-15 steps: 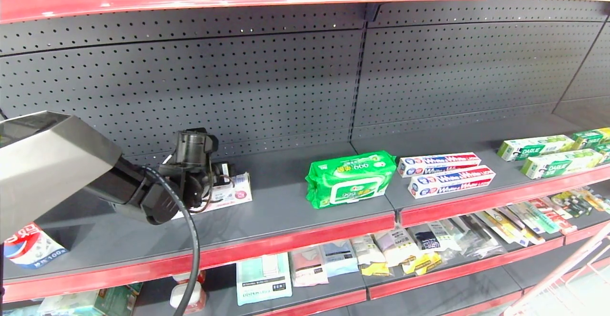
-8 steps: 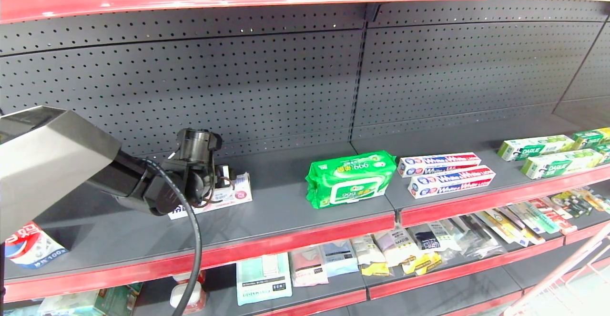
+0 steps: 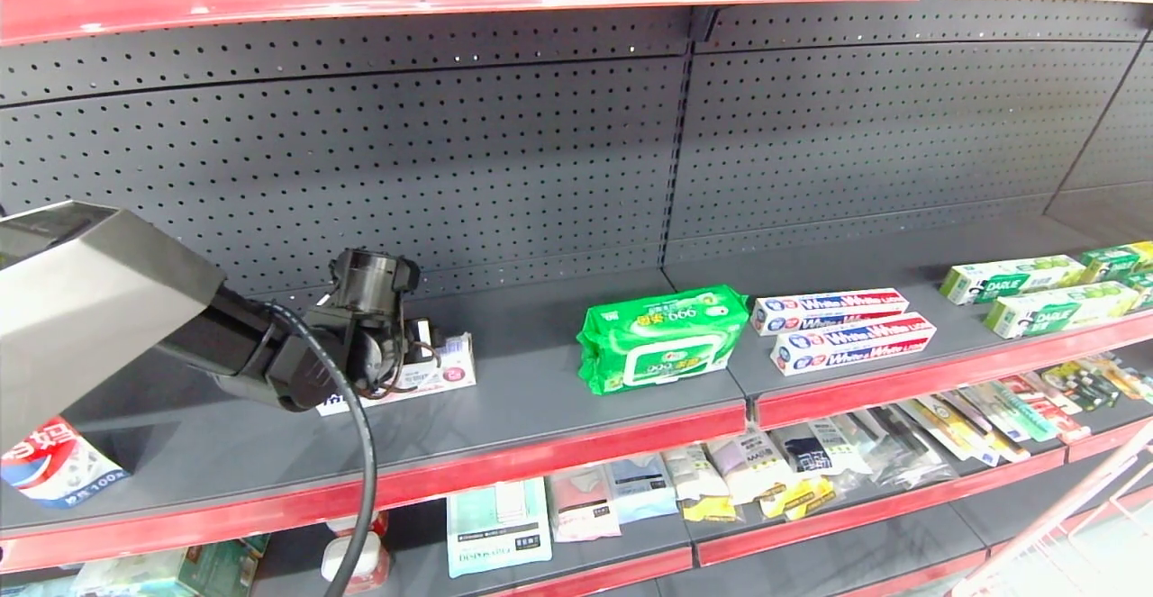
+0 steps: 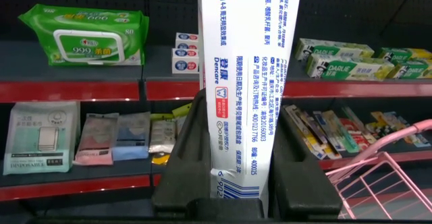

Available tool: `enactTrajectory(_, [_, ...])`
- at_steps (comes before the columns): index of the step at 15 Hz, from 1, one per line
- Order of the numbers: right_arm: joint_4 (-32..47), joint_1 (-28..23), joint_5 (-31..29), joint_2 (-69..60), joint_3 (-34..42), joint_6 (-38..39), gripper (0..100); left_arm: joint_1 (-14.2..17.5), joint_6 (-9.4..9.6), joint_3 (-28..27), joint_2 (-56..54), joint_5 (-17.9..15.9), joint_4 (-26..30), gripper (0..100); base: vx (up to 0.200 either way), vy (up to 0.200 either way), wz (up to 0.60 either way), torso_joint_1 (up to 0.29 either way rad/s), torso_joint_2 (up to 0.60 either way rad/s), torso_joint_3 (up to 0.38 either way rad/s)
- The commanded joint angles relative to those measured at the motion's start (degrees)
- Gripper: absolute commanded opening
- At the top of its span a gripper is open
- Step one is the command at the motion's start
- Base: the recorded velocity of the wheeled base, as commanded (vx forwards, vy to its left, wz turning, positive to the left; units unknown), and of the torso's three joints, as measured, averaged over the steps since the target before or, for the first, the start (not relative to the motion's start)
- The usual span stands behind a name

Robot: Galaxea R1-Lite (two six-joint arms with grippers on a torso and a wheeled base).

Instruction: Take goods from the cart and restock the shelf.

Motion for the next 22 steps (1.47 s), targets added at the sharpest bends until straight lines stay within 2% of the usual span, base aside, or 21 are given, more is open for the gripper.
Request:
enactTrajectory(1, [-0.03, -0.01, 0.04, -0.47, 0.30, -0.08, 0, -0.17, -0.38, 0.97, -0.74, -0.27, 0.69, 100, 0.000, 0.000, 0.00, 0.000, 0.00, 0.000])
enactTrajectory(19, [-0.03, -0.01, 0.13, -0.56, 0.82, -0.17, 0, -0.17, -0.47, 10.99, -6.89, -0.71, 0.61, 100, 0.000, 0.000, 0.00, 0.000, 0.00, 0.000])
enactTrajectory(22, [-0.03, -0.01, 0.21, -0.56, 1.00, -0.61, 0, -0.17, -1.44, 11.43, -7.25, -0.71, 0.78, 100, 0.000, 0.000, 0.00, 0.000, 0.00, 0.000])
